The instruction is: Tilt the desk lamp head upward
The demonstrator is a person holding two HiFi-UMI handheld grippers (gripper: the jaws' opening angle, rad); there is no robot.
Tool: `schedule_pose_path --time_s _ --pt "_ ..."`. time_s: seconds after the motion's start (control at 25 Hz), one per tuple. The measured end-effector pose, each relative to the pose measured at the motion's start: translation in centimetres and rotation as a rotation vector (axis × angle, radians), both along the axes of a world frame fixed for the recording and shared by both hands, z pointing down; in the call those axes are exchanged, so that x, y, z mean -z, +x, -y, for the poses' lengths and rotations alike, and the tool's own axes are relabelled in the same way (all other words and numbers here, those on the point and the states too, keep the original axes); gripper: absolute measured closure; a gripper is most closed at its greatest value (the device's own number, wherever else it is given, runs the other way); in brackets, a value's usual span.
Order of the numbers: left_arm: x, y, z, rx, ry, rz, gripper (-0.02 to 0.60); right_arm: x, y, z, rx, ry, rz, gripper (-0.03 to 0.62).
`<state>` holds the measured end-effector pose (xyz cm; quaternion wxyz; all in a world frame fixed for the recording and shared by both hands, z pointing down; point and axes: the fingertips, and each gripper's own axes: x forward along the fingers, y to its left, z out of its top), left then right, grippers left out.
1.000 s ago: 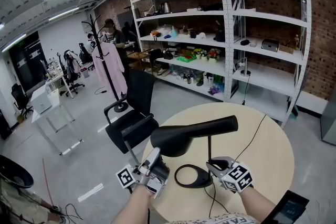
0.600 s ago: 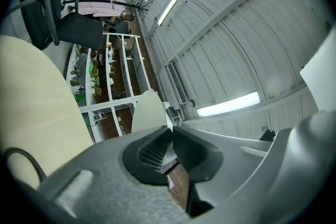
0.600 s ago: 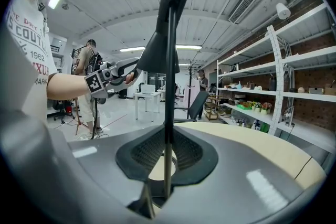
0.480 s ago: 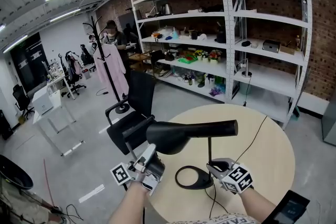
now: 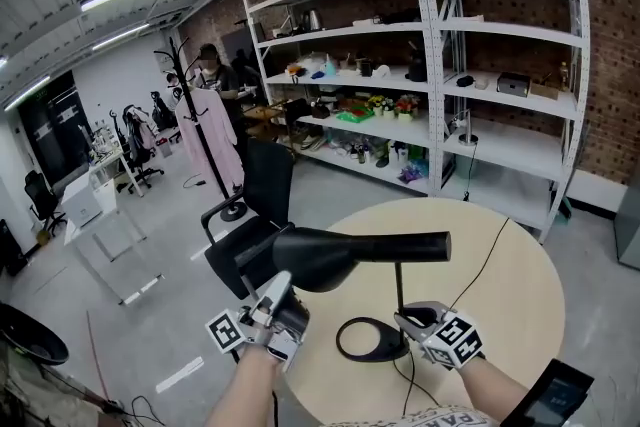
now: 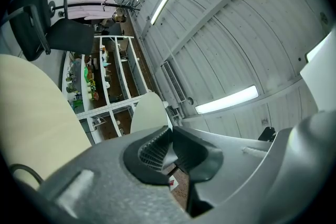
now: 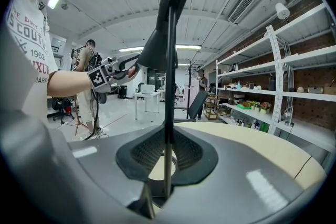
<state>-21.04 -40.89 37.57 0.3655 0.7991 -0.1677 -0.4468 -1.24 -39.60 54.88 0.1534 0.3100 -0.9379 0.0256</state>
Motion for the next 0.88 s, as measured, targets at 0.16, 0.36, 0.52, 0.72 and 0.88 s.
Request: schedule_pose_path --time_s 0.16,0.36,0.52,0.72,0.88 --pt "0.5 -0.1 0.0 0.003 0.014 0.015 0.56 -0.2 0.0 0.0 0.0 -0.002 -0.005 0.548" --pt "1.5 -0.5 0.1 0.009 0.039 0.027 0.561 -0.2 -0.1 -0.1 -0.004 -0.004 -0.008 0.548" --pt "2.3 -0.7 0.2 0.015 0.053 0.027 0.563 0.0 -0.1 0.0 -0.007 -0.007 -0.006 0.548" --pt "2.9 -0.5 0.4 0.029 0.061 0.03 0.565 0.0 0.2 0.3 -0.016 -0.007 -0.009 0.548" --pt "3.1 -0.7 0.5 0.032 0.061 0.036 0.565 -0.2 0.1 0.3 -0.027 -0.01 -0.003 0.548"
